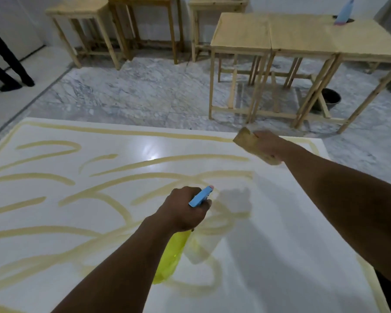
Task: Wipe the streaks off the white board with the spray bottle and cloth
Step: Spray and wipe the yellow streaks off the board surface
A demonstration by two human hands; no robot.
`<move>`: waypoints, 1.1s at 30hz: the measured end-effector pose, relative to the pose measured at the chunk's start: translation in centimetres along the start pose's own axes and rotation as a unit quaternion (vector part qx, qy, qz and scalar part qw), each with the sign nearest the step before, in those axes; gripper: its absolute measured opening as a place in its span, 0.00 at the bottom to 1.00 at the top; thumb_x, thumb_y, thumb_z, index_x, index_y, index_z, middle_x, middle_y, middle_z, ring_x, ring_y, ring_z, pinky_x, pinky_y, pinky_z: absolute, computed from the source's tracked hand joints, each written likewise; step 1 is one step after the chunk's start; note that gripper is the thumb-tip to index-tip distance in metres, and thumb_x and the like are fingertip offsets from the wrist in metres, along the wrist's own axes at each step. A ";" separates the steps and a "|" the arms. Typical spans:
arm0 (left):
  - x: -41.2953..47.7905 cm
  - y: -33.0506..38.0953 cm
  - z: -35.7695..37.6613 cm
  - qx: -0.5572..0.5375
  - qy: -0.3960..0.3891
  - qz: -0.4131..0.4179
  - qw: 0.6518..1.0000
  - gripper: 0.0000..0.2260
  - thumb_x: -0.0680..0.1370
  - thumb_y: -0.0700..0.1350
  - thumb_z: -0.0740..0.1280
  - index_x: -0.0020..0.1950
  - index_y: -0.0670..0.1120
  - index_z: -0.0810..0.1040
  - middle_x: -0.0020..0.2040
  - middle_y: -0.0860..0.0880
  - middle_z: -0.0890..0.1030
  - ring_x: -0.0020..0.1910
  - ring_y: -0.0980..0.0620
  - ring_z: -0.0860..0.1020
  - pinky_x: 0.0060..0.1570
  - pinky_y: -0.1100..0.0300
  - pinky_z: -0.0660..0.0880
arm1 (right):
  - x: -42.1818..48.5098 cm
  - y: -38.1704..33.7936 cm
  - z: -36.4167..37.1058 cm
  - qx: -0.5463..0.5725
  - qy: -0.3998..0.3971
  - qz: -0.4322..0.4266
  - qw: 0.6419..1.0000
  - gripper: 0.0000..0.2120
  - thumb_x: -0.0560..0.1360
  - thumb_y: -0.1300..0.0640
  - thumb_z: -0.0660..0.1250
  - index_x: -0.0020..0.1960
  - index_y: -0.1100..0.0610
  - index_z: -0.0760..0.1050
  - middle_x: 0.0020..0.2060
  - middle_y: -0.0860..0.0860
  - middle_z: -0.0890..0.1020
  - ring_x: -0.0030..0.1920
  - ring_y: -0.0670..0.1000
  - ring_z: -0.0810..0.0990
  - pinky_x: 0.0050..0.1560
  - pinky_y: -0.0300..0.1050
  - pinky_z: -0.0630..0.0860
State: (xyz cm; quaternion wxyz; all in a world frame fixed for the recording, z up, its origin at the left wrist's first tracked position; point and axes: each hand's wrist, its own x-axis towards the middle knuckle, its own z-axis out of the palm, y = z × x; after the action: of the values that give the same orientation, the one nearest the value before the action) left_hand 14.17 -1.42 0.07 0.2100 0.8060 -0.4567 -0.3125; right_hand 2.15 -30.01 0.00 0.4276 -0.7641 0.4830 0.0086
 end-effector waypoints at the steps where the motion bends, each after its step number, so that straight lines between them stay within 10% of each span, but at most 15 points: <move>1: 1.2 -0.2 0.0 -0.002 0.011 0.001 1.000 0.12 0.81 0.52 0.65 0.44 0.44 0.77 0.39 0.43 0.84 0.35 0.44 0.84 0.43 0.46 0.83 | 2.5 0.1 -0.1 -0.034 0.031 -0.024 0.999 0.21 0.77 0.46 0.62 0.62 0.60 0.76 0.58 0.56 0.78 0.54 0.57 0.75 0.53 0.51 0.71; 4: 3.4 -1.4 0.5 -0.007 0.036 -0.001 0.999 0.12 0.81 0.52 0.65 0.43 0.45 0.77 0.38 0.42 0.84 0.34 0.42 0.83 0.41 0.45 0.82 | 7.9 2.9 2.5 -0.169 0.051 -0.029 0.984 0.19 0.80 0.63 0.59 0.70 0.58 0.72 0.68 0.61 0.75 0.64 0.63 0.74 0.63 0.53 0.71; 8: 3.5 -3.4 1.6 -0.012 0.040 -0.002 0.999 0.14 0.81 0.53 0.65 0.42 0.44 0.77 0.37 0.43 0.83 0.33 0.43 0.83 0.40 0.43 0.82 | 7.8 9.1 11.8 -0.309 0.067 -0.051 0.947 0.28 0.76 0.57 0.53 0.75 0.56 0.67 0.74 0.61 0.69 0.74 0.64 0.66 0.71 0.61 0.65; 19: -8.2 -6.6 2.6 -0.040 0.042 -0.028 0.998 0.15 0.80 0.51 0.65 0.41 0.41 0.77 0.38 0.38 0.82 0.35 0.38 0.83 0.41 0.40 0.81 | -14.7 12.2 28.4 -0.292 0.097 -0.101 0.946 0.38 0.65 0.65 0.52 0.76 0.53 0.69 0.76 0.57 0.68 0.76 0.65 0.64 0.72 0.66 0.62; 22: -13.6 -7.5 2.5 -0.044 0.043 -0.015 0.998 0.15 0.80 0.51 0.64 0.41 0.40 0.76 0.37 0.38 0.81 0.35 0.37 0.83 0.40 0.40 0.81 | -23.7 11.6 33.6 -0.286 0.071 -0.134 0.946 0.37 0.62 0.66 0.53 0.69 0.52 0.77 0.69 0.56 0.77 0.69 0.64 0.76 0.62 0.64 0.75; 26: -19.6 -9.1 2.1 -0.076 0.038 -0.044 0.995 0.16 0.81 0.50 0.65 0.42 0.38 0.75 0.31 0.42 0.76 0.35 0.35 0.84 0.34 0.50 0.81 | -28.1 8.1 32.0 -0.160 0.032 -0.073 0.984 0.26 0.71 0.64 0.61 0.65 0.46 0.79 0.64 0.53 0.81 0.63 0.59 0.80 0.60 0.55 0.78; 28: -20.7 -9.8 1.7 -0.079 0.042 -0.059 0.994 0.16 0.81 0.50 0.65 0.41 0.39 0.76 0.32 0.45 0.76 0.33 0.36 0.84 0.32 0.54 0.81 | -28.3 6.2 27.8 0.090 0.001 0.029 0.996 0.11 0.76 0.58 0.63 0.53 0.52 0.83 0.52 0.54 0.85 0.51 0.57 0.83 0.54 0.52 0.80; 33: -21.0 -9.6 0.6 -0.047 0.055 -0.021 0.997 0.15 0.80 0.51 0.66 0.40 0.42 0.77 0.36 0.39 0.83 0.33 0.39 0.84 0.39 0.42 0.82 | -28.8 5.9 22.7 0.558 -0.153 0.151 0.801 0.15 0.78 0.59 0.64 0.60 0.65 0.81 0.57 0.62 0.83 0.58 0.64 0.82 0.59 0.57 0.78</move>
State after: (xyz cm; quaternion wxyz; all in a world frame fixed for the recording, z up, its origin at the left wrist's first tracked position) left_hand 11.39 21.56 0.18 0.2656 0.8209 -0.4121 -0.2928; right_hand -8.54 5.09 -5.96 0.8419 -0.2990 0.4419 -0.0810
